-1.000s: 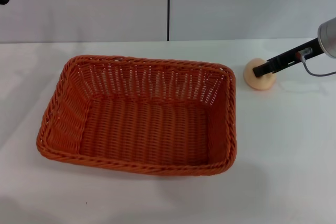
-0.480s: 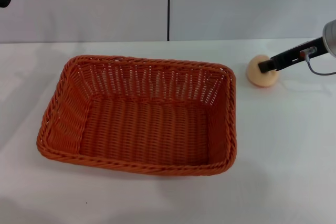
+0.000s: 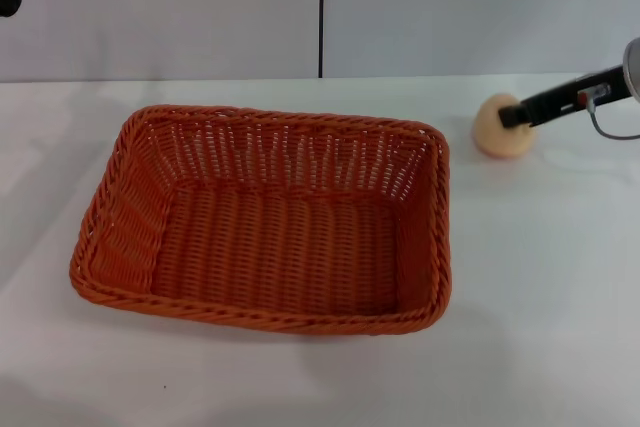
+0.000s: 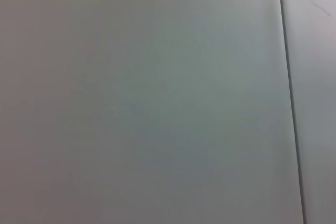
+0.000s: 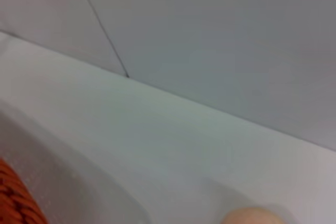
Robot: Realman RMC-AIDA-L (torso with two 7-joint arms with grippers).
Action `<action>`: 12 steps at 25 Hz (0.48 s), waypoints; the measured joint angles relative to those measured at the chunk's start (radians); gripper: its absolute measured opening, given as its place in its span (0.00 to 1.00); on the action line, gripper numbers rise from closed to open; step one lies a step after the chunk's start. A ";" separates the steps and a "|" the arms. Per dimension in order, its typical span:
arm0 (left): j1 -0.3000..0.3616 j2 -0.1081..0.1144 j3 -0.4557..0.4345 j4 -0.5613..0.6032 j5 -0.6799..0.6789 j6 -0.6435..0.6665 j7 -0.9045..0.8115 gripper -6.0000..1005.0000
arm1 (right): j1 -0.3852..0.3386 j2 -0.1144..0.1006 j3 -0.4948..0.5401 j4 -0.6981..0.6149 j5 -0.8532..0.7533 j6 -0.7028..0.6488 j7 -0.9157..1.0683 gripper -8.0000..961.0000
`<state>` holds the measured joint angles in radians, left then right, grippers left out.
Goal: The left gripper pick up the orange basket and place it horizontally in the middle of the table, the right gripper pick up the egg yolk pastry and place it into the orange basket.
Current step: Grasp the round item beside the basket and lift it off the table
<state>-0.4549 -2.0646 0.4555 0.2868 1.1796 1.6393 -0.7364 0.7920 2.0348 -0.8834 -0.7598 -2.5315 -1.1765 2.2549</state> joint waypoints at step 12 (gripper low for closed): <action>0.004 0.000 0.001 0.000 0.000 0.009 0.000 0.56 | -0.161 0.038 -0.014 -0.349 0.319 -0.123 -0.049 0.07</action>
<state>-0.4506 -2.0647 0.4568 0.2866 1.1797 1.6479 -0.7363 0.6314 2.0731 -0.8976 -1.1087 -2.2121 -1.2997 2.2063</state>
